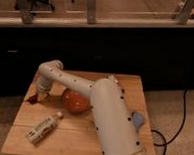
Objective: Place the pepper in the ceramic cup
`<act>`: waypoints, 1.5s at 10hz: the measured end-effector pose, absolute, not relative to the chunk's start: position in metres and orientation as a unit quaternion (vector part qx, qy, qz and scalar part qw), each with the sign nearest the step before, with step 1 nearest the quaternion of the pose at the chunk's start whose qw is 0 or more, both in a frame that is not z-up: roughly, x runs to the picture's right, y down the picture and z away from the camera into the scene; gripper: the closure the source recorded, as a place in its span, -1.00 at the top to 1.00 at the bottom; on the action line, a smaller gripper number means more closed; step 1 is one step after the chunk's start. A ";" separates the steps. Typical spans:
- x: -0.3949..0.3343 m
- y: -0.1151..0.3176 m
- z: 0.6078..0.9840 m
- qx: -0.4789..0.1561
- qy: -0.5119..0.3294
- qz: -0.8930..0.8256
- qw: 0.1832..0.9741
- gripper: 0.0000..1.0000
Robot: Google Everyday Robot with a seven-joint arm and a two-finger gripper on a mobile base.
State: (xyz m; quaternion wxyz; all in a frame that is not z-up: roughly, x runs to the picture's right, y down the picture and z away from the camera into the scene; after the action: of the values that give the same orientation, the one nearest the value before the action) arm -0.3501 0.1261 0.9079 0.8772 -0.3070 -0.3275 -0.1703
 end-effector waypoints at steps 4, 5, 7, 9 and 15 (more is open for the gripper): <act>-0.355 0.125 0.892 -0.295 -0.336 -0.184 0.875 -1.00; -0.356 0.123 0.887 -0.291 -0.338 -0.186 0.875 -1.00; -0.355 0.117 0.876 -0.281 -0.340 -0.190 0.877 -1.00; -0.353 0.110 0.865 -0.270 -0.339 -0.192 0.881 -1.00; -0.343 0.086 0.829 -0.234 -0.329 -0.191 0.895 -1.00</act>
State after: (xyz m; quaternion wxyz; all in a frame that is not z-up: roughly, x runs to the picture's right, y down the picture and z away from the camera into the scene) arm -0.3430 0.0859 0.8287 0.8947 -0.2336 -0.3292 -0.1911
